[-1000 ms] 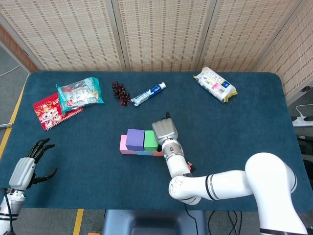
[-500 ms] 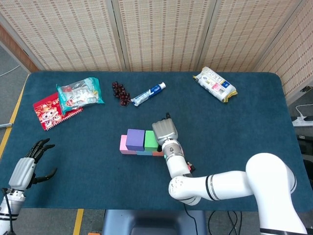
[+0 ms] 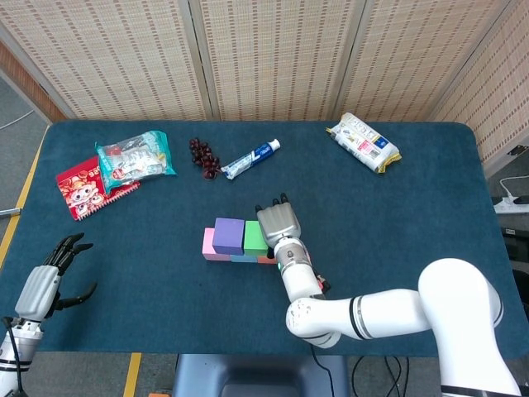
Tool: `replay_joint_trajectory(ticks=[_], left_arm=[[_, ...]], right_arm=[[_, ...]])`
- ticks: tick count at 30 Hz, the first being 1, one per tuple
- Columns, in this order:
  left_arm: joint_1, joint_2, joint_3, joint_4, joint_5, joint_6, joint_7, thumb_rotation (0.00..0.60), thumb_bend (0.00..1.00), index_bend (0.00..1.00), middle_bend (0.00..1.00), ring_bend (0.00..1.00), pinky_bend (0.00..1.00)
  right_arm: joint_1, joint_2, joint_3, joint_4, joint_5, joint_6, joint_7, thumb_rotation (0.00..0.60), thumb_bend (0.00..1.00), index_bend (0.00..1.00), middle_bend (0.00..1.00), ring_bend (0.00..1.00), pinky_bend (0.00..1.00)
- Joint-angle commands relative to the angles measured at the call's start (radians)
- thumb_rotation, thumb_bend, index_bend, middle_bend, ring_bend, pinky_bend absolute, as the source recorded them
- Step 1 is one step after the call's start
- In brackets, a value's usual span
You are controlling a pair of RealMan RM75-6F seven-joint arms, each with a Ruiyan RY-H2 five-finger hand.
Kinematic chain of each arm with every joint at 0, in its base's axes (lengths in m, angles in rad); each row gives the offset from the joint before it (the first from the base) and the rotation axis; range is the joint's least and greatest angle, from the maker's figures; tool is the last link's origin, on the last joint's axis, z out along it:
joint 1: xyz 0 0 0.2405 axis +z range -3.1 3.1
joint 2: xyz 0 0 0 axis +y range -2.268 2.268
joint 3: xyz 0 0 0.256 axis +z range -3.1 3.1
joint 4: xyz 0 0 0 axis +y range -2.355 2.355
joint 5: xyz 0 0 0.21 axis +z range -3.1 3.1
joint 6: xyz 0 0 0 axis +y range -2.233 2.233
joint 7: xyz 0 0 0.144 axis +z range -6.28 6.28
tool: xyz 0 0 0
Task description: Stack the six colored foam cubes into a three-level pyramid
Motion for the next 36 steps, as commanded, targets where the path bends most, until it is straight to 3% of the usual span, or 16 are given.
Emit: replay_joint_trajectory(ticks=[1,10,16,21,26,36], left_arm=[[-0.001,0.000,0.000,0.000,0.000,0.000,0.001,0.600,0.31,0.18,0.04,0.00,0.17],[-0.006,0.001,0.000,-0.008,0.002,-0.007,0.012,0.600,0.31,0.18,0.03,0.00,0.17],[-0.018,0.008,-0.002,-0.019,0.001,-0.025,0.028,0.600,0.31,0.18,0.04,0.00,0.17],[-0.035,0.001,-0.003,-0.020,0.002,-0.049,0.031,0.600,0.31,0.21,0.04,0.00,0.17],[-0.066,-0.002,-0.006,-0.032,0.011,-0.083,0.061,0.600,0.31,0.22,0.04,0.00,0.17],[-0.094,-0.006,-0.007,-0.066,0.008,-0.121,0.102,0.600,0.31,0.22,0.04,0.00,0.17]], right_arm=[[-0.002,0.001,0.002,-0.003,0.004,-0.001,-0.002,0.600,0.16,0.20,0.41,0.19,0.00],[-0.021,0.034,0.011,-0.040,0.003,-0.026,0.010,0.600,0.16,0.01,0.28,0.09,0.00],[-0.071,0.118,0.020,-0.115,-0.024,-0.087,0.069,0.600,0.12,0.00,0.15,0.02,0.00],[-0.145,0.218,0.005,-0.168,-0.095,-0.167,0.158,0.600,0.11,0.00,0.13,0.00,0.00],[-0.184,0.252,-0.032,-0.125,-0.152,-0.222,0.224,0.600,0.11,0.00,0.12,0.00,0.00],[-0.169,0.197,-0.066,-0.012,-0.189,-0.283,0.275,0.600,0.11,0.00,0.09,0.00,0.00]])
